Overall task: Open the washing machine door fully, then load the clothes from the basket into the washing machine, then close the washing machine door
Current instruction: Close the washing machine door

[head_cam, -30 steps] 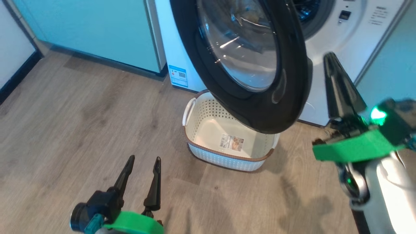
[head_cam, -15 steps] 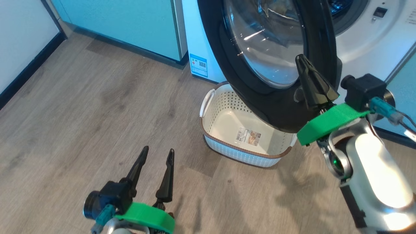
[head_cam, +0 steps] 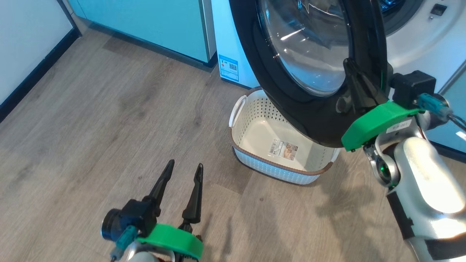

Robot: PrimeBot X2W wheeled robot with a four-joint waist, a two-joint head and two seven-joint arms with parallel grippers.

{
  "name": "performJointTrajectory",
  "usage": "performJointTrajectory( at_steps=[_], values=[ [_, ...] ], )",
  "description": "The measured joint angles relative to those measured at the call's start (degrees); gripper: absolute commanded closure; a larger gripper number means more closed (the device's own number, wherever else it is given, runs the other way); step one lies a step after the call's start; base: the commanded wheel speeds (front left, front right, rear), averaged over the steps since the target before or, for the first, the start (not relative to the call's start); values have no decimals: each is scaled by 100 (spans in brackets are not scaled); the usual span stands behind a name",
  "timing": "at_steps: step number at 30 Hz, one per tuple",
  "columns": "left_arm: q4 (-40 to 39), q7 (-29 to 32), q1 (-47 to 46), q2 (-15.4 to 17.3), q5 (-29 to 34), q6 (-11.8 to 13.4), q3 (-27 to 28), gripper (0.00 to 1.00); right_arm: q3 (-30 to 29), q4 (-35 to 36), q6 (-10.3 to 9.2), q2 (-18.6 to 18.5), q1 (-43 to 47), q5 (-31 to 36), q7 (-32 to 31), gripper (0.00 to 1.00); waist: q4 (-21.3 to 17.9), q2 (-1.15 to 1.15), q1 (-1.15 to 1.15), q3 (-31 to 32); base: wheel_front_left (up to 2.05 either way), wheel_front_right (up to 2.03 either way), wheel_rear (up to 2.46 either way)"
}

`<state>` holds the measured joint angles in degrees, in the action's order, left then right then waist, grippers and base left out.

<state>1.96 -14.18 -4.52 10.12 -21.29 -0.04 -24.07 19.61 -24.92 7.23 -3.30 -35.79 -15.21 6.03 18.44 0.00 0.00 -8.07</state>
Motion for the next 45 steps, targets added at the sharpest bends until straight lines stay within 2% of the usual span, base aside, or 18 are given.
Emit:
performJointTrajectory(
  at_steps=[12,21,35,45],
  values=[
    [14,-2,1,-10,62,1,7,0,-193,-191,0,-1,-18,16,-1,100,-35,0,0,-33,0,0,0],
    [-1,-18,-16,-18,111,0,79,0,-553,-190,0,0,-252,240,-51,100,-62,0,-1,-215,0,0,0],
    [-29,-18,-296,-243,225,-199,189,0,-1593,-63,0,-27,-740,937,-368,100,32,0,0,-696,0,0,0],
    [-33,-19,-578,-545,320,-412,314,0,-2347,24,1,-404,-1391,1405,-755,100,310,0,0,-1210,0,0,0]
  ],
)
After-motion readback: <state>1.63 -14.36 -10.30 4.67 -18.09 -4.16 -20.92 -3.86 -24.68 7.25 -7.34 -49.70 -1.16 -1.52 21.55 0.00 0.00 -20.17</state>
